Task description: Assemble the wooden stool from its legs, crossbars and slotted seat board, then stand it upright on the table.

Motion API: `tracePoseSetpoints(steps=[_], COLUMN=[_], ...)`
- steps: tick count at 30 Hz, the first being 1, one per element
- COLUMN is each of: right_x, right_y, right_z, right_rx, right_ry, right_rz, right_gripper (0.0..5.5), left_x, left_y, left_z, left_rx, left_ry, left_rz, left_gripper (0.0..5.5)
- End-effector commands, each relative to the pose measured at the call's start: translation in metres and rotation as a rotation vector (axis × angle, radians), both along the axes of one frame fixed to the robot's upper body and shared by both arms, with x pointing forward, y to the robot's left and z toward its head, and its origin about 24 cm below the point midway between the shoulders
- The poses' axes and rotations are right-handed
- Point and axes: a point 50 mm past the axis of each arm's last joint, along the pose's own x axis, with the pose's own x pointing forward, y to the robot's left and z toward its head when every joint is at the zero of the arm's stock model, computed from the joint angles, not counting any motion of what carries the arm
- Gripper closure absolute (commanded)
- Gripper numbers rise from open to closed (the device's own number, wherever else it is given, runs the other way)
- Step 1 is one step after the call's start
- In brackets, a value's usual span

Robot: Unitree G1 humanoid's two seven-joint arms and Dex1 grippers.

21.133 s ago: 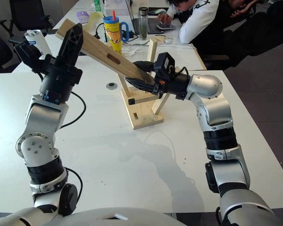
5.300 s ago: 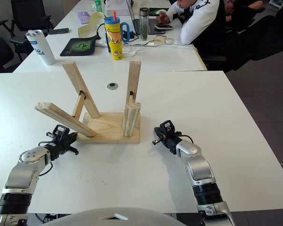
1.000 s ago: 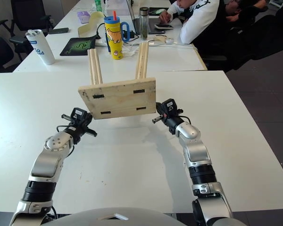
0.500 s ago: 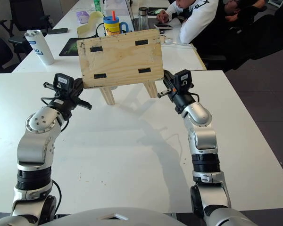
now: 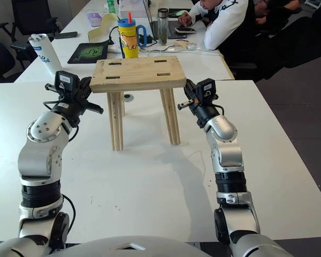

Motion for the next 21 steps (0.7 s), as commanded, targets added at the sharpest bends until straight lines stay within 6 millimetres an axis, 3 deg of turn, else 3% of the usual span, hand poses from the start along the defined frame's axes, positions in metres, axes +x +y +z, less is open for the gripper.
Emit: tracePoseSetpoints(steps=[1, 10, 17, 21], right_x=[0.003, 0.007, -0.012, -0.026], right_y=[0.029, 0.008, -0.005, -0.009], right_z=[0.0, -0.052, -0.101, -0.118], right_rx=[-0.059, -0.14, -0.153, -0.152], right_ry=[0.0, 0.166, 0.304, 0.338], right_rz=[0.103, -0.097, -0.179, -0.205], right_gripper=[5.5, 5.5, 5.5, 5.5], left_x=[0.007, 0.012, -0.01, -0.021], left_y=[-0.018, 0.01, 0.025, 0.038], left_z=[-0.015, -0.057, -0.109, -0.135], left_rx=[0.042, 0.037, 0.003, 0.014], left_ry=[0.058, 0.142, 0.24, 0.28], left_rz=[-0.081, 0.101, 0.183, 0.283], left_gripper=[5.48, 5.48, 5.48, 5.48])
